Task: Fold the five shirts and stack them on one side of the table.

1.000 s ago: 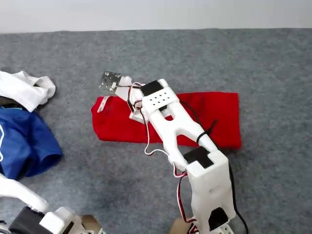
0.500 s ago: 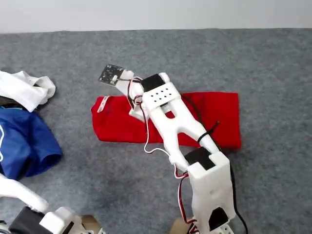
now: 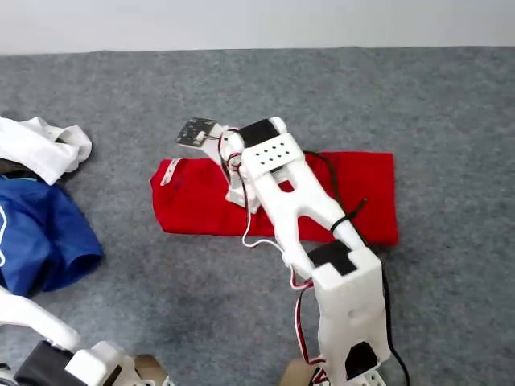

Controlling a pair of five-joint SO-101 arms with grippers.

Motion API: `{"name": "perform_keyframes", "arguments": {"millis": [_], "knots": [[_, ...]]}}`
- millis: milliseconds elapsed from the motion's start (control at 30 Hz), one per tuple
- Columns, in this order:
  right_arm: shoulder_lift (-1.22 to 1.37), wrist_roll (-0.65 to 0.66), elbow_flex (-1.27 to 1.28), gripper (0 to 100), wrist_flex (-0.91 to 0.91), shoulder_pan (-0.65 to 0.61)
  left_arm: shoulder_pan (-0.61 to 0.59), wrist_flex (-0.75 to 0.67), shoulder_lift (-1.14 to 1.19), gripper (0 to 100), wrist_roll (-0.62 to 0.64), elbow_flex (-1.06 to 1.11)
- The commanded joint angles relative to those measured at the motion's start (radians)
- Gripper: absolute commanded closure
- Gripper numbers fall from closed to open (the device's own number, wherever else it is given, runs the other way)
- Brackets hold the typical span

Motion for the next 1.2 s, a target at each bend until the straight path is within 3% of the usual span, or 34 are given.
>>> {"name": "perform_keyframes", "arguments": {"millis": [0,300,700,967,1167], "knots": [[0.018,-0.003,-0.031,91.5,-0.022,0.019,-0.003,-0.017,-0.031,99,-0.002,-0.005],[0.018,-0.002,-0.038,91.6,-0.025,0.021,-0.003,-0.017,-0.031,99,-0.002,-0.005],[-0.193,-0.009,-0.132,94.1,0.127,0.016,0.006,0.006,-0.038,99,-0.002,-0.007],[-0.283,-0.115,-0.150,98.9,0.217,0.157,0.242,0.160,-0.038,100,0.000,-0.140],[-0.354,-0.129,-0.144,98.7,0.314,0.232,0.463,0.158,-0.031,100,-0.002,-0.380]]}}
